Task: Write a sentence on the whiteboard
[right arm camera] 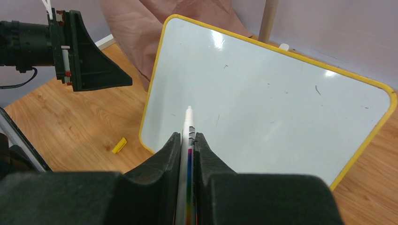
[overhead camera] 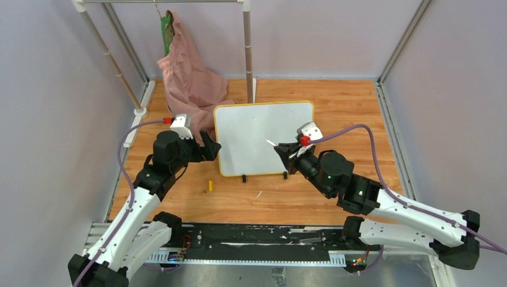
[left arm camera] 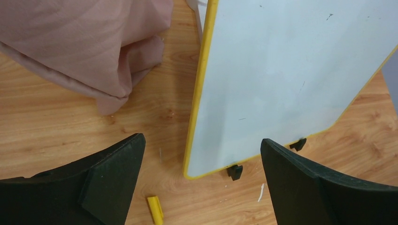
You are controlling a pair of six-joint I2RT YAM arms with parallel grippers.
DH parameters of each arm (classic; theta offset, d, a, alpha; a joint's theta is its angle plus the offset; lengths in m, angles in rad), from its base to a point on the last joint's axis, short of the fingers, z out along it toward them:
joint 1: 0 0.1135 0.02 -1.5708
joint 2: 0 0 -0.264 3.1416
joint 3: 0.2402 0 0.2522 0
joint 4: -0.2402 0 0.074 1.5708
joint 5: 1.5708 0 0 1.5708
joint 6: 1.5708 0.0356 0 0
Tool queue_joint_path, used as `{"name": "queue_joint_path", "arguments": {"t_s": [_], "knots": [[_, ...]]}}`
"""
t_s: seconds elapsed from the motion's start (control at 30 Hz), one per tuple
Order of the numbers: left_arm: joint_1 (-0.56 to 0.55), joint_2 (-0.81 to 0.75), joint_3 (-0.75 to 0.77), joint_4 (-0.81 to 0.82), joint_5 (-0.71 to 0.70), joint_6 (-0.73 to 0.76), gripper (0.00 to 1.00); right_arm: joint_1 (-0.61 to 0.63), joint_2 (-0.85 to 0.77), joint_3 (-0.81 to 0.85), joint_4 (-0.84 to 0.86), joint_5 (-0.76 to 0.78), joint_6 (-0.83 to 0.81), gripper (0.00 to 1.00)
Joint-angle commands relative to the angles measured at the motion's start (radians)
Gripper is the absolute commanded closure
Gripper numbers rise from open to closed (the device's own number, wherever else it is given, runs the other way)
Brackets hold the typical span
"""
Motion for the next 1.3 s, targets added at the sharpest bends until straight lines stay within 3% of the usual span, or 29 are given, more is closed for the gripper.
{"name": "queue_joint_path", "arguments": {"t_s": [0.0,0.27,0.47,0.63,1.03,1.27], "knots": [[0.022,-0.010,-0.043,0.110,0.068,-0.033,0.02,-0.008,0.062,0.001,0.052,-0.051,-0.013,1.00],[0.031,0.088,-0.135,0.360,0.055,-0.166,0.04,-0.008,0.097,0.011,0.079,-0.081,0.060,1.00],[0.033,0.067,-0.292,0.700,0.037,-0.214,0.03,-0.009,0.011,-0.086,0.201,-0.107,0.031,1.00],[0.039,0.097,-0.276,0.712,0.137,-0.213,0.02,-0.009,-0.008,-0.060,0.122,-0.105,0.004,1.00],[0.084,0.201,-0.337,0.866,0.244,-0.340,0.03,-0.009,-0.034,-0.089,0.133,-0.147,0.001,1.00],[0.109,0.228,-0.317,0.876,0.279,-0.389,0.06,-0.010,0.043,-0.072,0.187,-0.069,-0.046,1.00]]}}
